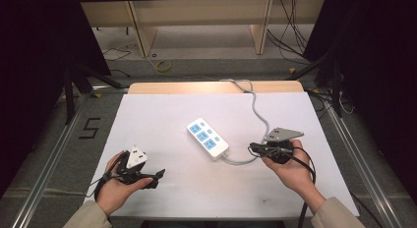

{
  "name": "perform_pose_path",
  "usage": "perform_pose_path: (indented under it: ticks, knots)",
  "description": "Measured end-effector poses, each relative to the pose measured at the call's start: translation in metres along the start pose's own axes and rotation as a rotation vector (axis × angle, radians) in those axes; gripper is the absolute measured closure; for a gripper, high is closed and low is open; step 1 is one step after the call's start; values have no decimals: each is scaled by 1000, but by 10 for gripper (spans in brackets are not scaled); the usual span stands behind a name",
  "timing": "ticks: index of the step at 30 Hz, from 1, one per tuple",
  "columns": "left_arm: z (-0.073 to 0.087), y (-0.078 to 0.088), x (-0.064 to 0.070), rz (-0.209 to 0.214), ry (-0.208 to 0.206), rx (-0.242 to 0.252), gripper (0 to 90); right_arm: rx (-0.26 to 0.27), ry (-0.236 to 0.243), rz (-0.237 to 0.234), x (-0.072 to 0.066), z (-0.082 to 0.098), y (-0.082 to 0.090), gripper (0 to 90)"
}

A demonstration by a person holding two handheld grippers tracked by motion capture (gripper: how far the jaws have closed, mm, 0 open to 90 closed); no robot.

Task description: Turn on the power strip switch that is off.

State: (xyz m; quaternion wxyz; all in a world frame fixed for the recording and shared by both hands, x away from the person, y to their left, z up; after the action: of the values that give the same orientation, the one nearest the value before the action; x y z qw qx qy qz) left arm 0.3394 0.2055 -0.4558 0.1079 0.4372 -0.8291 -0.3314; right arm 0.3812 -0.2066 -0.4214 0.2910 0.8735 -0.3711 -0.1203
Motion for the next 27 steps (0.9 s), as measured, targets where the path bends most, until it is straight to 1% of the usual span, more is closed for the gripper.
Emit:
perform_pose_path:
  ticks: [5, 13, 19, 24, 27]
  knots:
    - [0, 0, 0, 1, 3, -1, 118, -8, -3, -6, -1, -7, -9, 900]
    - [-1, 0, 1, 0, -5, -4, 118, -16, 10, -12, -2, -20, -22, 900]
    - [-1, 0, 1, 1, -6, -5, 118, -35, 23, -20, -4, -27, -32, 900]
    - [-1, -1, 2, 3, -3, -4, 119, -41, 25, -24, -5, -34, -39, 900]
    - [-1, -1, 2, 3, -8, -8, 118, -43, 24, -25, -5, -38, -43, 900]
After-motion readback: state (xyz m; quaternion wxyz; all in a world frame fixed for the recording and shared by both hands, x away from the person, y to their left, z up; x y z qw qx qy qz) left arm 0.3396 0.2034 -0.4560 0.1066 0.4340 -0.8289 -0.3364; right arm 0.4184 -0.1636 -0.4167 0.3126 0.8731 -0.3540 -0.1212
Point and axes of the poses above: each handheld gripper's, and its own axes: y roughly backward along the jaws, z roughly out of its underside, x roughly to its right, the point moved 1 cm from there along -y, roughly forward along the jaws, and after that the axes turned 1 degree about -y, right-handed, at the moved point
